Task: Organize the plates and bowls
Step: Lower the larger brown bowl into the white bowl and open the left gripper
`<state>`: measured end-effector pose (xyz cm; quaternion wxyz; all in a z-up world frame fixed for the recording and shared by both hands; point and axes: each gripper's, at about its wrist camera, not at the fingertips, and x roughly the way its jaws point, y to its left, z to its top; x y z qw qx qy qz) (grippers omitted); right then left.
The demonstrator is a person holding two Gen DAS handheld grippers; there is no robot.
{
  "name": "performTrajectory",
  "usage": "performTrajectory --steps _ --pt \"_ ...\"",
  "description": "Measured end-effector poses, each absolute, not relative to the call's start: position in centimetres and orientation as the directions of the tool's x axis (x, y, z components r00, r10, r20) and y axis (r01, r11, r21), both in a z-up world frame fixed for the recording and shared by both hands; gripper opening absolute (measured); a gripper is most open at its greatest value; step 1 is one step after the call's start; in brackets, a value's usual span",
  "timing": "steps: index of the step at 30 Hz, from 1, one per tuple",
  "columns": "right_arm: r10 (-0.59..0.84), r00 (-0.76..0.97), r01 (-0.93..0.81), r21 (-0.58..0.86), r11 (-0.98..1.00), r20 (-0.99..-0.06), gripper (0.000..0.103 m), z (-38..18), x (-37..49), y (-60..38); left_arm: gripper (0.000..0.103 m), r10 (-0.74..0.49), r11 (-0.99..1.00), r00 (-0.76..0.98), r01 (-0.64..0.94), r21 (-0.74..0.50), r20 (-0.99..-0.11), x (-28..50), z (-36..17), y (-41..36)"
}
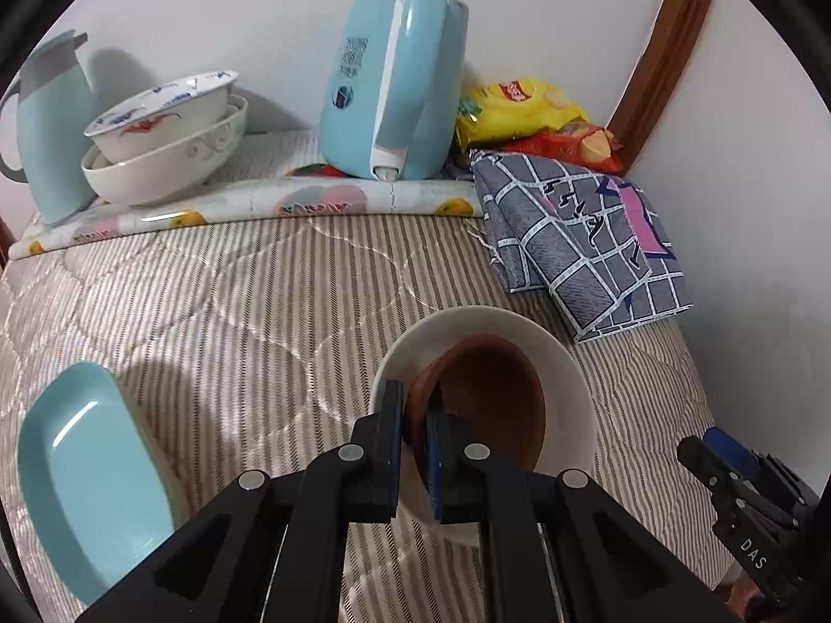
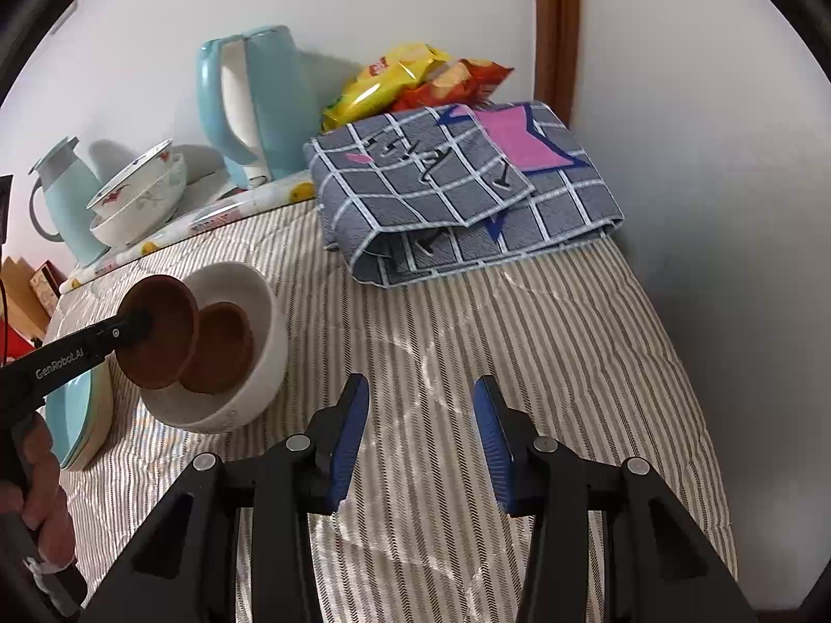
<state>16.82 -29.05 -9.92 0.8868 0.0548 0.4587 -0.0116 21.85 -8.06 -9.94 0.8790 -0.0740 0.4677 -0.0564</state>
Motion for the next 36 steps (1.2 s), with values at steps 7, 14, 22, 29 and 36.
performTrajectory --steps 7,14,22,29,36 --pt "0.034 0.568 0.085 0.099 0.991 -0.822 0.042 -10.6 17.3 -29.6 0.008 -0.182 0.981 0.531 0.038 -0.191 -0.828 23.0 -11.0 -8.6" --pt "0.046 0.576 0.058 0.097 0.994 -0.816 0.042 -10.4 17.6 -28.8 0.008 -0.197 0.977 0.507 0.034 -0.208 -0.839 23.6 -11.9 -8.6" --pt "0.042 0.574 0.035 0.075 0.997 -0.818 0.042 -10.2 17.6 -28.0 0.01 -0.237 0.967 0.492 0.038 -0.251 -0.838 23.8 -12.1 -8.4" --pt "0.048 0.573 0.026 0.077 0.997 -0.818 0.042 -10.1 17.7 -27.6 0.011 -0.246 0.966 0.48 0.047 -0.255 -0.842 23.7 -12.0 -8.2" --pt "0.06 0.584 0.006 0.078 0.997 -0.81 0.042 -9.4 17.7 -26.4 0.025 -0.228 0.972 0.506 0.065 -0.227 -0.832 22.9 -10.4 -8.3"
